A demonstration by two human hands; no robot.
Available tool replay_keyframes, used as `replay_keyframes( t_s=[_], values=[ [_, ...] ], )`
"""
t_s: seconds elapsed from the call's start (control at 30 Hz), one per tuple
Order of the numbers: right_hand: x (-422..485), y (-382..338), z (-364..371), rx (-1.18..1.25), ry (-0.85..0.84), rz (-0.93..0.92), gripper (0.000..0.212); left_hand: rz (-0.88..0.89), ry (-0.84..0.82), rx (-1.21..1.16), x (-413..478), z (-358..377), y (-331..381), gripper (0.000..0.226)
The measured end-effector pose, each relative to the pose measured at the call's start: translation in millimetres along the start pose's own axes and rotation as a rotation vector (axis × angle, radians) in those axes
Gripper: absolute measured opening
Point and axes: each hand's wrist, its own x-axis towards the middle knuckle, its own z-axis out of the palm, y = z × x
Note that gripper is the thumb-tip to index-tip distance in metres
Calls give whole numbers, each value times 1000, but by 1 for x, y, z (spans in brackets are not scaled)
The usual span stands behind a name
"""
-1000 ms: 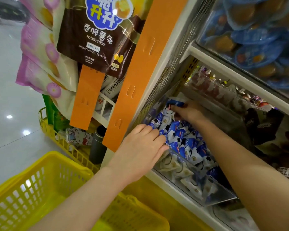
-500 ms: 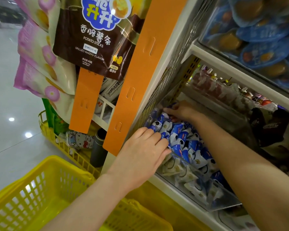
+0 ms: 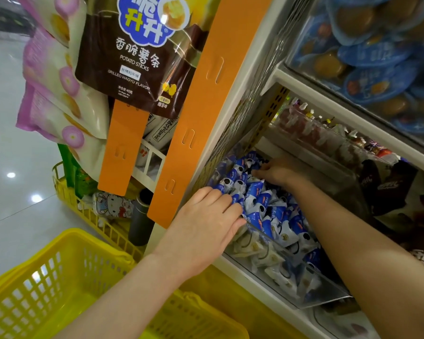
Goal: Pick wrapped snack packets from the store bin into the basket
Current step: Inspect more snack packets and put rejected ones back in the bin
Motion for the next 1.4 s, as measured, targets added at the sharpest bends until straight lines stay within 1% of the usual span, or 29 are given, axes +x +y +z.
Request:
replay_keyframes(
  t_s=[0.1,0.17,0.23,0.3,0.37,0.4,0.47,0.5,0.57,0.63,0.7,0.73,0.8,0.87,0.97,1.03,1.07,1.17,1.23,1.3,1.33,1.4],
  values=[
    [2,-2,-1,90,49,74,41,4,-13,-8,0,-2,0,38],
    [-2,0,-6,177,107,79,35,5,-29,-9,-1,-4,1,39],
    [-13,1,-16,277,202,47,32,-4,-81,-13,0,-8,1,38],
    [-31,1,-26,353,338,-24,29,-50,-144,-39,0,-12,4,38],
    [-54,-1,-32,412,410,-77,27,-114,-136,-113,-2,-15,6,35],
    [-67,-3,-33,464,401,-77,29,-153,-110,-168,-4,-18,7,34],
    [-95,-5,-30,670,347,-90,28,-265,-41,-315,-6,-25,13,29],
    [-113,-6,-26,763,315,-119,25,-334,-3,-407,-7,-30,17,25],
    [-149,-8,-18,840,226,-191,13,-503,39,-643,-11,-39,23,17],
    [-184,-9,-5,893,127,-276,5,-680,-17,-952,-16,-48,30,17],
    [-210,-11,11,930,29,-359,11,-790,-79,-1235,-23,-53,35,26],
    [-220,-12,20,942,-32,-384,14,-815,-82,-1299,-28,-53,35,27],
    [-231,-15,37,965,-138,-402,15,-829,-56,-1256,-38,-53,34,19],
    [-234,-18,51,976,-179,-392,12,-849,-57,-1131,-49,-52,31,17],
    [-233,-23,64,919,-127,-399,7,-867,-164,-1024,-61,-49,28,23],
    [-232,-24,68,908,-109,-363,14,-843,-231,-1005,-66,-46,29,25],
    [-230,-24,69,951,-129,-317,17,-830,-238,-1013,-67,-45,30,27],
    [-228,-24,70,1110,-246,-173,17,-805,-226,-1058,-67,-42,29,29],
    [-226,-23,72,1161,-271,-144,17,-799,-204,-1091,-67,-41,28,23],
    [-226,-23,73,1151,-230,-166,17,-815,-160,-1117,-67,-42,29,6],
    [-226,-22,74,1123,-199,-194,16,-824,-130,-1112,-66,-43,29,6],
    [-226,-21,76,1056,-152,-268,15,-837,-66,-1070,-66,-41,28,18]
  ],
)
